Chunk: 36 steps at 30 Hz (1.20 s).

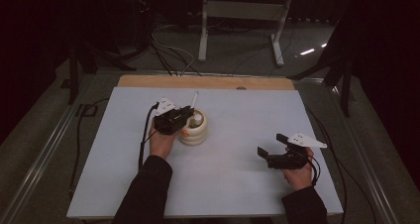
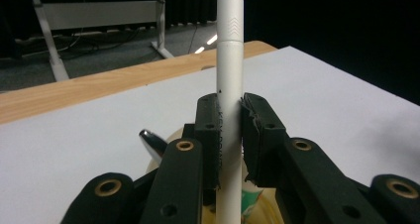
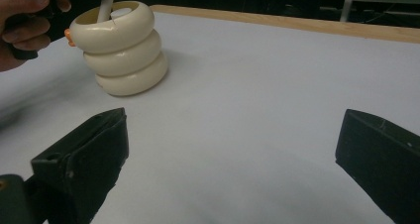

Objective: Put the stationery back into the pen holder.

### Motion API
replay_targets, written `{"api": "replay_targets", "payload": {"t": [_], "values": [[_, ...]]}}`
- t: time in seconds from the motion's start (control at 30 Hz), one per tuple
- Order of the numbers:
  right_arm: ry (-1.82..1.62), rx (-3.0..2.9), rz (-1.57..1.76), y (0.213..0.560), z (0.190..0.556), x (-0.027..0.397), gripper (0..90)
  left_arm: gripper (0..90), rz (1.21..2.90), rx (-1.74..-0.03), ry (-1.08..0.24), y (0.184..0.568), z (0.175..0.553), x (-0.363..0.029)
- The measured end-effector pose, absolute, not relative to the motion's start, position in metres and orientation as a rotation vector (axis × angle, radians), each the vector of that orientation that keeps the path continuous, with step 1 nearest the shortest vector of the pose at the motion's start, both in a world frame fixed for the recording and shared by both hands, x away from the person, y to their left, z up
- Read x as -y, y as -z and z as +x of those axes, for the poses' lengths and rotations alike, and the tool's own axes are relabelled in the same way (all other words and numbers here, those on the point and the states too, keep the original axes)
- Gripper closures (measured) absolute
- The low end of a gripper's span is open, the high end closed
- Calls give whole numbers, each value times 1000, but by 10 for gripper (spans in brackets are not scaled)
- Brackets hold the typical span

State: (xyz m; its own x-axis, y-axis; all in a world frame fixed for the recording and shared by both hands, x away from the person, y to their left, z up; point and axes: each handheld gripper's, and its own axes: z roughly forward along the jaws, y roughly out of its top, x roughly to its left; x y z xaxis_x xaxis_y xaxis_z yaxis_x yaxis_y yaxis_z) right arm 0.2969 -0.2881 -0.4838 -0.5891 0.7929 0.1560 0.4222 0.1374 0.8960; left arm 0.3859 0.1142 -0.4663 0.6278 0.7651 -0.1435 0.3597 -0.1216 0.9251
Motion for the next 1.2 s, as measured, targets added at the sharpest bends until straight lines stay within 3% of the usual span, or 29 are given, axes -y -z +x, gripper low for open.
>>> {"api": "replay_targets", "payload": {"t": [1.0,1.2], "values": [[-1436,-2067,1169,484,297,288,4,777,1816,-934,-481,467,381,-112],[-1434,-2068,1168,484,297,287,4,693,1827,-924,-464,465,380,-111]]}}
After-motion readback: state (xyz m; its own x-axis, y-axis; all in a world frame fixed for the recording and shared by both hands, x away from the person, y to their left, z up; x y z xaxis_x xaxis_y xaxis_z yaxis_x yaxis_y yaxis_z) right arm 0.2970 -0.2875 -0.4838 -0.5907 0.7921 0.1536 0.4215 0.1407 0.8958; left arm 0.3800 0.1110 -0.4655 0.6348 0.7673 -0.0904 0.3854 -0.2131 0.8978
